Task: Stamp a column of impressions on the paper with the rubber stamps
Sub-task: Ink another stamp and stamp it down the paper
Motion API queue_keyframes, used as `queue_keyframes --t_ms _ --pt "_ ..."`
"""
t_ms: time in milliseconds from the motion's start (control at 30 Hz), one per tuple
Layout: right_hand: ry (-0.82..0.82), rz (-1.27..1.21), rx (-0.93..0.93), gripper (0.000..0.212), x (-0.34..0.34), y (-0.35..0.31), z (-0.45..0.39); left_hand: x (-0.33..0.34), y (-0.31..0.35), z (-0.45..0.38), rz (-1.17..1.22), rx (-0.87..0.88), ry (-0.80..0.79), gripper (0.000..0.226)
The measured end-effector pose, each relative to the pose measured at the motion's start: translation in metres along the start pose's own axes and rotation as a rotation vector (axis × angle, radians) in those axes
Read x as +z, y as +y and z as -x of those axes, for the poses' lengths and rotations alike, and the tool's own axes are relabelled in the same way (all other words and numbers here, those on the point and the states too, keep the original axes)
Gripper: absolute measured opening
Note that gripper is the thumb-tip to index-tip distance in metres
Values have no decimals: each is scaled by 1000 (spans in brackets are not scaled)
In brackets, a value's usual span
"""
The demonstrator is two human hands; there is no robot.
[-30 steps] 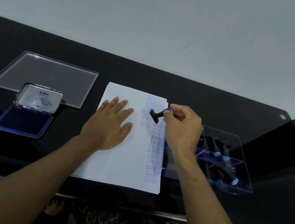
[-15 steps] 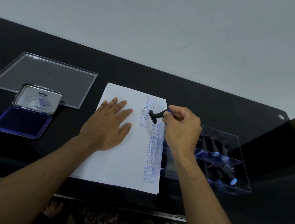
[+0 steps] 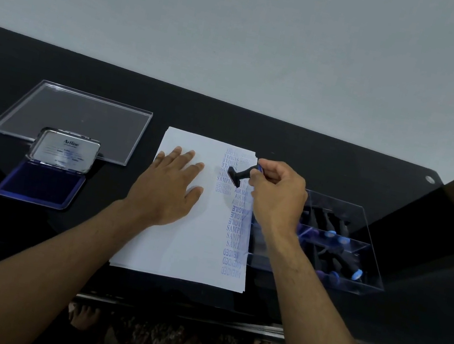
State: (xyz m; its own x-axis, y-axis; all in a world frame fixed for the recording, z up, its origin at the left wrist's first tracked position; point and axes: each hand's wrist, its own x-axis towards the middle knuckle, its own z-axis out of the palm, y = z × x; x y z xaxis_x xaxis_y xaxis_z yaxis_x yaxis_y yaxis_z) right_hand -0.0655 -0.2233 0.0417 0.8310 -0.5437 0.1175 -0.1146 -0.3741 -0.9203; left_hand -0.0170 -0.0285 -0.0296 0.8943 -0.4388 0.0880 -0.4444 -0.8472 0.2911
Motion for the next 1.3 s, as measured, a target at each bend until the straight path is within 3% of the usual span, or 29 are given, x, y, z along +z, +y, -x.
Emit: queue_keyframes --t_ms 600,1100,1300 --pt "-250 27 -183 17 89 -53 87 -67 -82 133 36 -284 207 58" --pt "-436 84 -369 28 172 -88 150 -71 -160 200 -2 -449 209 75" --pt "-473 166 -533 21 187 -93 157 -66 -177 200 -34 -462 192 77"
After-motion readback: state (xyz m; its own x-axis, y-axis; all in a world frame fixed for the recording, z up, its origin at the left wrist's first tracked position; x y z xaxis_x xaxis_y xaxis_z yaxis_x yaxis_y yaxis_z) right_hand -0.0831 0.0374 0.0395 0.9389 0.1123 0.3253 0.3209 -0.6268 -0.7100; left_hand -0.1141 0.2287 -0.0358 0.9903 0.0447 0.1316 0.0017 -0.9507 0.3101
